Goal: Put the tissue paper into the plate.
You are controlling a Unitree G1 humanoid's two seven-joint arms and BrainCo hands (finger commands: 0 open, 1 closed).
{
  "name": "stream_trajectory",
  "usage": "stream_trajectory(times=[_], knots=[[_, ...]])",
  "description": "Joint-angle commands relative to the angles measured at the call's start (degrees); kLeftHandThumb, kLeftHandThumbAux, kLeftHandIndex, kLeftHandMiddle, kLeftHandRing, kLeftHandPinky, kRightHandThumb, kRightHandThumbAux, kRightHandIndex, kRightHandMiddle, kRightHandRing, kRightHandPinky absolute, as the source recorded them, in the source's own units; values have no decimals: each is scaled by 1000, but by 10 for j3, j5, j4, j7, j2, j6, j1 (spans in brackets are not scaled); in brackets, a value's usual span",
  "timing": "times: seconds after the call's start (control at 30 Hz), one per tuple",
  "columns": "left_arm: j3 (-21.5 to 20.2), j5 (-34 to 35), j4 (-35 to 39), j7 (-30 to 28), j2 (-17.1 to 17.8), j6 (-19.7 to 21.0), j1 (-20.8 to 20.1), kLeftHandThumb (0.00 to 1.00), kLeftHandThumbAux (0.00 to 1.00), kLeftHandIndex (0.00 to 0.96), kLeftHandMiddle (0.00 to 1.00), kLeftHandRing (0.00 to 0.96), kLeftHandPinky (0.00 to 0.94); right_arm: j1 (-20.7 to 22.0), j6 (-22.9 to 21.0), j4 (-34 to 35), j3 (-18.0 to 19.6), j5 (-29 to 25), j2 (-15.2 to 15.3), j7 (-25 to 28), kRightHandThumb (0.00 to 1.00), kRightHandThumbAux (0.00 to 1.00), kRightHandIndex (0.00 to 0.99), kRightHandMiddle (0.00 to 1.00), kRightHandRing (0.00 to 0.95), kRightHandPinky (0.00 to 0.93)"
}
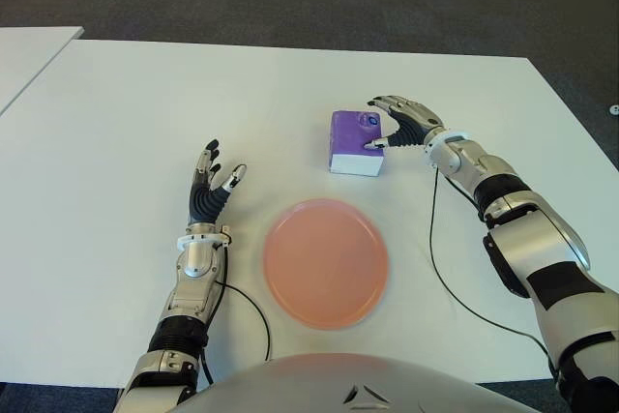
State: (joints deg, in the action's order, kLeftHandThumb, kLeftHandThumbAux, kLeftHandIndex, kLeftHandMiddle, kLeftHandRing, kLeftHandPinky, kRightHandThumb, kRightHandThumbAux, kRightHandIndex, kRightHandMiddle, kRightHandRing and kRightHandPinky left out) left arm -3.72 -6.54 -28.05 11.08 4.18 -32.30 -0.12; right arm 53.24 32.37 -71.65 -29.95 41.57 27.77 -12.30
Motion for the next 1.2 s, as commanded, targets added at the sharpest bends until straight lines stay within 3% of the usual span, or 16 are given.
stream_trajectory(times=[0.03,0.87,1.2], knots=[[2,-12,-23,9,-2,-1,34,0,476,0,0,0,0,3,-10,-9,-3,1,-10,7,307,399,0,0,0,0],[6,-4,-27,-4,1,-3,35,0,466,0,0,0,0,-1,7,-7,-18,10,-22,1,278,398,0,0,0,0],[4,-2,-35,1,-1,-9,29,0,460,0,0,0,0,-2,17,4,-13,7,-14,-12,278,395,0,3,0,0]])
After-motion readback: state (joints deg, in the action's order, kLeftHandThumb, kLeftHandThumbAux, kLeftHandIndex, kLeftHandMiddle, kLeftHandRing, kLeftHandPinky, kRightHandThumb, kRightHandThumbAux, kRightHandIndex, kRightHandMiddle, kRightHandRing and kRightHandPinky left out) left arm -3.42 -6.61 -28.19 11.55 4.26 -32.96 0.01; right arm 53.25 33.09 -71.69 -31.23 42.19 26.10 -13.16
